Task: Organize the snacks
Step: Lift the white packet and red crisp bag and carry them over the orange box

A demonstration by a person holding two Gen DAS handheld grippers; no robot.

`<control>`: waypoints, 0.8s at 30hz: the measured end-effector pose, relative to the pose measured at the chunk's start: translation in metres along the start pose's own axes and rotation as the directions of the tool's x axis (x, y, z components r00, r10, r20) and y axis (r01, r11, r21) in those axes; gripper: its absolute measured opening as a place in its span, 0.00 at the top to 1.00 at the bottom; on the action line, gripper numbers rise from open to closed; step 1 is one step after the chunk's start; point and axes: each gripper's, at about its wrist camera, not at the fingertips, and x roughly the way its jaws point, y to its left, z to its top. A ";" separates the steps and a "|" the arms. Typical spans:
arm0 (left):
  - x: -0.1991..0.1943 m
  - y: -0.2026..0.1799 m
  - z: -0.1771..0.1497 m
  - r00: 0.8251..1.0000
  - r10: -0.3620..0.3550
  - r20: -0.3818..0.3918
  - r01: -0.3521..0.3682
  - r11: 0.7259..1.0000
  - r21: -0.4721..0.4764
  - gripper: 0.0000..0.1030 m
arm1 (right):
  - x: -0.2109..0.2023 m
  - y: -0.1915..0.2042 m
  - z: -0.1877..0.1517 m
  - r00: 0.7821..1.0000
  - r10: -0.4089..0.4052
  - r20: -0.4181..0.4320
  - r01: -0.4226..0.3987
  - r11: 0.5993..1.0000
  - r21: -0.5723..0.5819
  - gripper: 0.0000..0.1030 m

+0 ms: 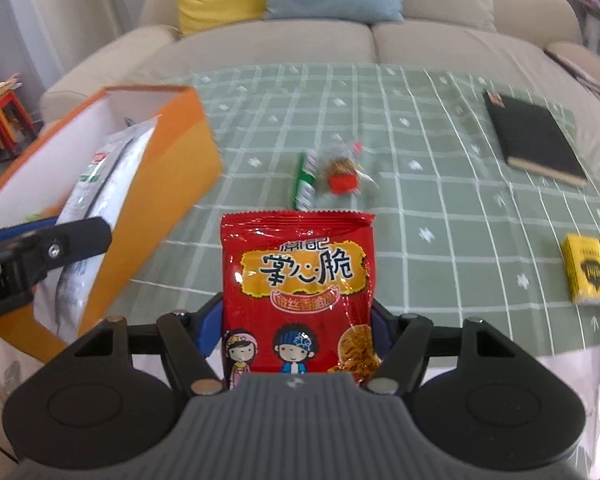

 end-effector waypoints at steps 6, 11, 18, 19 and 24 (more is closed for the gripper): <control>-0.013 0.021 0.015 1.000 0.002 0.003 -0.002 1.000 -0.029 0.49 | -0.016 0.019 0.013 0.996 0.064 0.057 -0.062 0.998 -0.034 0.34; -0.021 0.044 0.026 0.999 0.035 0.026 -0.033 0.998 -0.056 0.49 | -0.019 0.039 0.027 0.992 0.104 0.076 -0.100 0.993 -0.061 0.34; -0.027 0.077 0.040 0.995 0.088 0.039 -0.085 0.993 -0.084 0.49 | -0.023 0.078 0.054 0.981 0.156 0.112 -0.142 0.981 -0.129 0.34; -0.027 0.082 0.042 0.995 0.095 0.040 -0.092 0.992 -0.088 0.49 | -0.023 0.085 0.059 0.979 0.165 0.118 -0.147 0.979 -0.143 0.34; -0.023 0.108 0.052 0.990 0.135 0.033 -0.131 0.986 -0.104 0.49 | -0.017 0.116 0.082 0.974 0.186 0.126 -0.159 0.966 -0.202 0.34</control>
